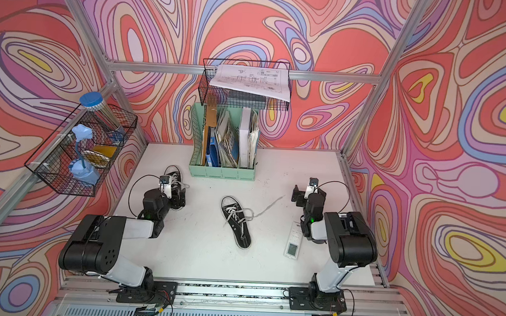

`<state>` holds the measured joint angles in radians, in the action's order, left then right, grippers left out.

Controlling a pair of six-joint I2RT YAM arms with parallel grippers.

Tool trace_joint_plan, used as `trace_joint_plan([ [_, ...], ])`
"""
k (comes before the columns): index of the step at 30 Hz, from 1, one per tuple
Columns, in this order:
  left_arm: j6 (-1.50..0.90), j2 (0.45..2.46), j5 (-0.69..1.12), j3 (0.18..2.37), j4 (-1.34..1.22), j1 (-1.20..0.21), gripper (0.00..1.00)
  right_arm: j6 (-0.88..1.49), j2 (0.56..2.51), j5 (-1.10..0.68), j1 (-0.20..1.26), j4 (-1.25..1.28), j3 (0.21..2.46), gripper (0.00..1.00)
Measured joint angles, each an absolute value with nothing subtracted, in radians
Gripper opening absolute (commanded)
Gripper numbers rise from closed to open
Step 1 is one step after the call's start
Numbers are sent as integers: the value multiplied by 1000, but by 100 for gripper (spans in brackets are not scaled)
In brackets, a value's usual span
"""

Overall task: Tie the shoes
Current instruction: Adjust the shoe at the center of the board.

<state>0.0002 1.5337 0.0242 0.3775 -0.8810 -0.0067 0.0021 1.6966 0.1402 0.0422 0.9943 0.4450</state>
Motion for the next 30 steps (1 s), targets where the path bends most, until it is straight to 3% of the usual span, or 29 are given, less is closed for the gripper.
trace_joint_plan([
  [30, -11, 1529, -19, 378, -870, -7, 99, 14, 1696, 123, 25, 968, 447, 98],
])
